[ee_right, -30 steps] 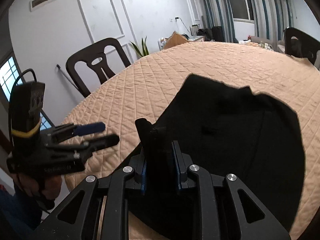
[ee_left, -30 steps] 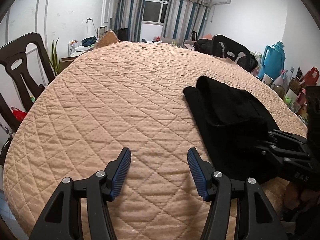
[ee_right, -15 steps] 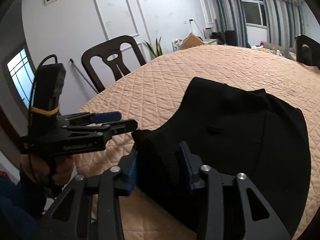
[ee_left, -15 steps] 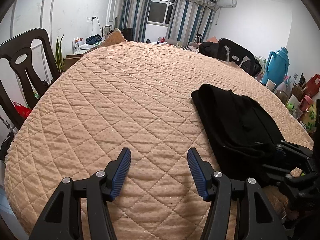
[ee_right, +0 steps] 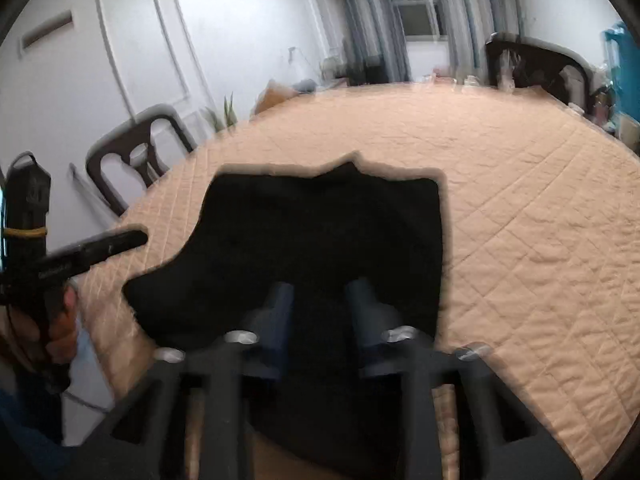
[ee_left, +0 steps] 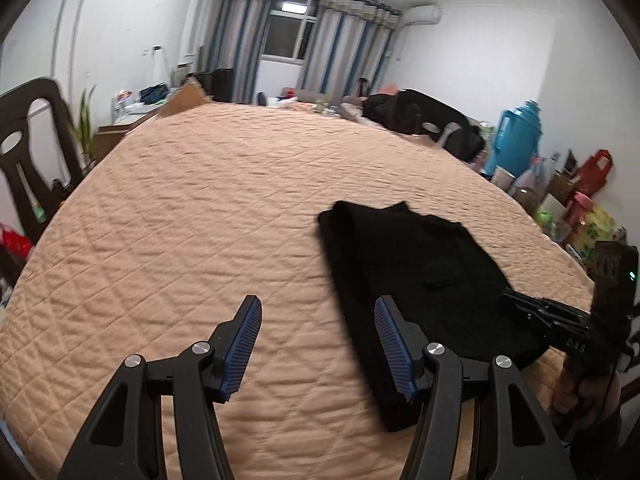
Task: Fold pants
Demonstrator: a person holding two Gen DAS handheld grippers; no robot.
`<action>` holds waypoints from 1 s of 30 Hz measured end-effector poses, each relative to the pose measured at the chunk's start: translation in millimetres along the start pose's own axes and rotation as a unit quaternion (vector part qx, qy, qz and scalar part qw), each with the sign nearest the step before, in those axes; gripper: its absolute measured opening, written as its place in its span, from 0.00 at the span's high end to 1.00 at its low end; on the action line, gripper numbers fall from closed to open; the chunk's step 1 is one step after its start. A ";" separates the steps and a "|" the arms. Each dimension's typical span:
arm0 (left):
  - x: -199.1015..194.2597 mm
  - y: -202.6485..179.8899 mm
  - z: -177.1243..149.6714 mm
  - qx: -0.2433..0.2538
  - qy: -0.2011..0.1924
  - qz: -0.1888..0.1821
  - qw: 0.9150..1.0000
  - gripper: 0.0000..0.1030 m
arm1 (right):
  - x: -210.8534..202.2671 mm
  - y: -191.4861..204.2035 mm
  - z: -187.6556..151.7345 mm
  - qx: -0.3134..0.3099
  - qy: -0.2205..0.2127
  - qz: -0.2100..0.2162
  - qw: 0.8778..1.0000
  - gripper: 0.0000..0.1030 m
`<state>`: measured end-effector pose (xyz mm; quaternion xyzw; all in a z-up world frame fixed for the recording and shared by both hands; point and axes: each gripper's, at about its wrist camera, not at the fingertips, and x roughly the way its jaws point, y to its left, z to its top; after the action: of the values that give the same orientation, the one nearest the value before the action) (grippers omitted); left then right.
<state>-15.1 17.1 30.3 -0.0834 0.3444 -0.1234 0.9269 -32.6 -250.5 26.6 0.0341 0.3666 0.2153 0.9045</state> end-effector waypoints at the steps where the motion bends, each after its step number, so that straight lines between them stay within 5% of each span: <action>1: 1.3 -5.2 1.3 0.005 0.001 -0.005 1.000 0.40 | -4.6 -6.3 0.4 0.015 -0.004 0.006 1.000 0.84; 9: 31.3 -38.8 23.0 0.048 0.010 -0.024 0.998 0.40 | 2.1 -9.2 35.1 0.007 -0.013 -0.011 1.000 0.82; 16: 79.5 -48.8 27.0 0.069 0.067 -0.030 0.995 0.40 | 63.3 -31.2 65.8 0.015 0.065 -0.054 0.996 0.82; 23: 63.2 -49.2 18.2 0.073 0.049 -0.019 0.996 0.40 | 44.4 -41.1 56.5 0.055 0.035 -0.032 0.997 0.81; 25: 53.4 -47.1 15.4 0.073 0.044 -0.013 0.996 0.40 | 30.4 -40.5 50.4 0.055 0.025 -0.027 0.998 0.75; 27: 49.0 -45.5 13.6 0.068 0.043 -0.008 0.997 0.40 | 18.8 -45.2 43.0 0.068 0.019 -0.017 0.997 0.58; 30: 46.3 -39.9 11.9 0.053 0.043 -0.007 0.998 0.40 | 11.6 -53.3 33.6 0.086 0.020 0.006 0.996 0.55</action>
<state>19.8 -33.4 20.2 -0.0309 0.3759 -0.1518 0.9136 17.0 -290.8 31.8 0.1098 0.4020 0.1889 0.8892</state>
